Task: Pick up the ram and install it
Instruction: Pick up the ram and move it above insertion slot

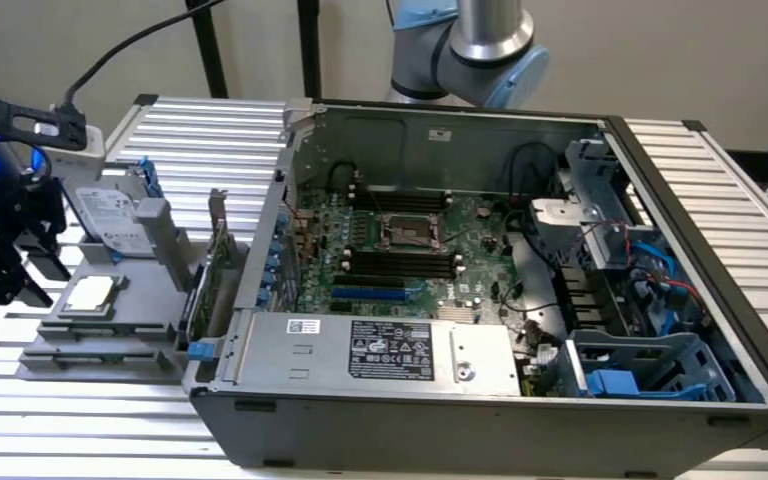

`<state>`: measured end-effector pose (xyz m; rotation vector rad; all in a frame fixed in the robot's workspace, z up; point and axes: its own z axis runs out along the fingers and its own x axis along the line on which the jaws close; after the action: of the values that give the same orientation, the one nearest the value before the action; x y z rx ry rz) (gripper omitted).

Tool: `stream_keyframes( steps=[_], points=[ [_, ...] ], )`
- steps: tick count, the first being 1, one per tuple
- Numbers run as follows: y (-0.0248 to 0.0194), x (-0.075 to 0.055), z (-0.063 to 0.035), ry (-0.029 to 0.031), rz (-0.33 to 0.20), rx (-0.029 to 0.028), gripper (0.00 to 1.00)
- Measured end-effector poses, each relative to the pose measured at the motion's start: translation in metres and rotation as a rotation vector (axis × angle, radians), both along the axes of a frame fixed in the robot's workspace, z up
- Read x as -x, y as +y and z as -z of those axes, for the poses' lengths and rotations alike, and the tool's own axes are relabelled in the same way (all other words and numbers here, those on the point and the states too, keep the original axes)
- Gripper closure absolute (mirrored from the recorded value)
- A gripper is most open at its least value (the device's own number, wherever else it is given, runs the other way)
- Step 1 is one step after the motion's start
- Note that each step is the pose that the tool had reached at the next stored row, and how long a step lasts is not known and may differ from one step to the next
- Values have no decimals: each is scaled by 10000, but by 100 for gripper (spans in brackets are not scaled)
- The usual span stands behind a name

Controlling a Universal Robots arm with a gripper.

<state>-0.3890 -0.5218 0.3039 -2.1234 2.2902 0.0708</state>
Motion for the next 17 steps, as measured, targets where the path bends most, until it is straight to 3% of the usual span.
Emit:
stream_keyframes(
  steps=[10,17],
  points=[
    [-84,-34,145,1,-81,-92,64],
    [-118,-57,235,-1,-135,-193,64]
  ],
)
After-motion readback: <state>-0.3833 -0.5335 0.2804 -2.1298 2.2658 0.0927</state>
